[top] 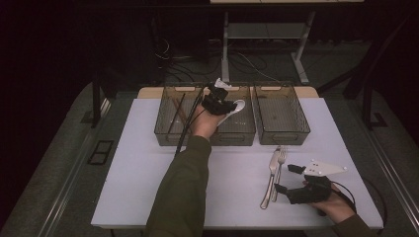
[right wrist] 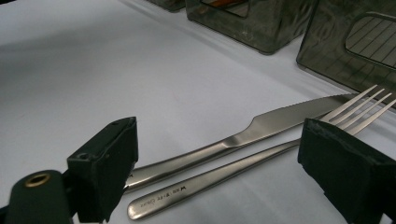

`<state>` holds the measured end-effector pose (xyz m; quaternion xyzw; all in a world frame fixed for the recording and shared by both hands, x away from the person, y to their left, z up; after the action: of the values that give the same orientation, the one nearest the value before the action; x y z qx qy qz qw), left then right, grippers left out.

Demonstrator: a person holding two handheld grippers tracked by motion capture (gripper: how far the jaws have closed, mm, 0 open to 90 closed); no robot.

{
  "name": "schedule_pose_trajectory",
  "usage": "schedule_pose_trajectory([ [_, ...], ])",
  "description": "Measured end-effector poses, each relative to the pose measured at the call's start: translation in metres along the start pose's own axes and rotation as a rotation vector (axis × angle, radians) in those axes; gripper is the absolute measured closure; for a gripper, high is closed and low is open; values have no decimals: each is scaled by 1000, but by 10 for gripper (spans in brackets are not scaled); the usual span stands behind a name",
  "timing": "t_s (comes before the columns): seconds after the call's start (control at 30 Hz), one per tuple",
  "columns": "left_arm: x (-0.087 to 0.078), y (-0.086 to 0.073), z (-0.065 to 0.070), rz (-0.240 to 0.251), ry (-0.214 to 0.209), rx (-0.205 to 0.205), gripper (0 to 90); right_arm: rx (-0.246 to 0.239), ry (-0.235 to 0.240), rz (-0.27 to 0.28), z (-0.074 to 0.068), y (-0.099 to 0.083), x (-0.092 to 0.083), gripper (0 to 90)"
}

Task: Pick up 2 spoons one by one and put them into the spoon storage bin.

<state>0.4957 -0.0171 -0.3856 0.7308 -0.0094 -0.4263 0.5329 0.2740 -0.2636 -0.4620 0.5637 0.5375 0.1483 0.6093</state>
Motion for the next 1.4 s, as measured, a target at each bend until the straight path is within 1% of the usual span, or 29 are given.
schedule_pose_trajectory([
  [0.13, 6, -5, 0, -38, 16, 8, 822, 1, 0, 3, 0, 0, -1, 125],
  [0.2, 7, -6, 1, -48, 15, 3, 821, 1, 0, 3, 0, 0, 0, 125],
  [0.23, 8, -6, 0, -52, 19, 9, 819, 1, 1, 2, 0, 0, 0, 125],
  [0.27, 9, -6, 1, -51, 21, 2, 817, 1, 1, 0, 0, 0, 0, 125],
  [0.3, 9, -7, 0, -58, 25, 11, 814, 0, 0, 1, -1, 0, 0, 125],
  [0.33, 10, -7, 1, -46, 30, -6, 799, 0, 0, 0, -1, 0, 0, 125],
  [0.4, 11, -6, 2, -33, 40, -22, 699, -2, -1, -3, -1, 0, -1, 125],
  [0.43, 11, -6, 2, -37, 34, -15, 657, -2, -2, -2, -1, 0, -1, 125],
  [0.47, 10, -6, 1, -45, 33, 5, 634, -1, 0, 0, -1, 0, -1, 125],
  [0.5, 9, -7, 1, -50, 32, 13, 617, 0, 0, 1, -1, 0, -1, 125],
  [0.57, 10, -7, 3, -41, 16, 4, 581, 0, 0, 1, -1, 0, -1, 125],
  [0.67, 8, -8, 4, -33, -5, 1, 543, -2, 0, 0, -1, 0, 0, 125],
  [0.7, 8, -8, 6, -28, -16, -8, 534, -1, 1, -1, -1, 0, 0, 125],
  [0.77, 5, -8, 9, -29, -31, 3, 514, -1, 1, -3, 0, 0, 0, 125],
  [0.83, 1, -9, 11, -15, -35, 19, 497, 0, 0, -7, 0, -1, 0, 125],
  [0.87, -2, -9, 11, 1, -40, 17, 488, 1, 0, -8, 0, -1, 0, 125],
  [0.9, -5, -9, 12, 19, -50, 1, 481, 4, -1, -8, 1, -1, 0, 125],
  [0.93, -8, -9, 12, 30, -62, -8, 472, 2, -2, -7, 1, -1, 0, 125],
  [1.0, -13, -9, 13, 45, -74, -20, 462, 3, -6, -8, 1, -1, 0, 125],
  [1.03, -16, -9, 12, 46, -79, -6, 452, 4, -5, -7, 1, -1, 0, 125],
  [1.1, -22, -9, 13, 55, -104, -13, 439, 7, -7, -10, 1, -1, 0, 125],
  [1.2, -33, -12, 15, 68, -126, 2, 412, 5, -7, -11, 2, -1, 0, 125],
  [1.4, -50, -23, 23, 78, -152, 46, 368, 11, -7, -10, 3, -1, 0, 125],
])
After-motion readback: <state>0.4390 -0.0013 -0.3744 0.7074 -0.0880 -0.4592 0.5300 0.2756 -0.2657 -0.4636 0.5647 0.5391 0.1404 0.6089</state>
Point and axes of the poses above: each handheld gripper's, and its own axes: x roughly forward along the jaws, y roughly out of its top, z roughly to its right, the point moved 4 cm from there along x, roughly forward along the jaws, and after that the axes turned 12 degrees about y, right-handed, at the moved point
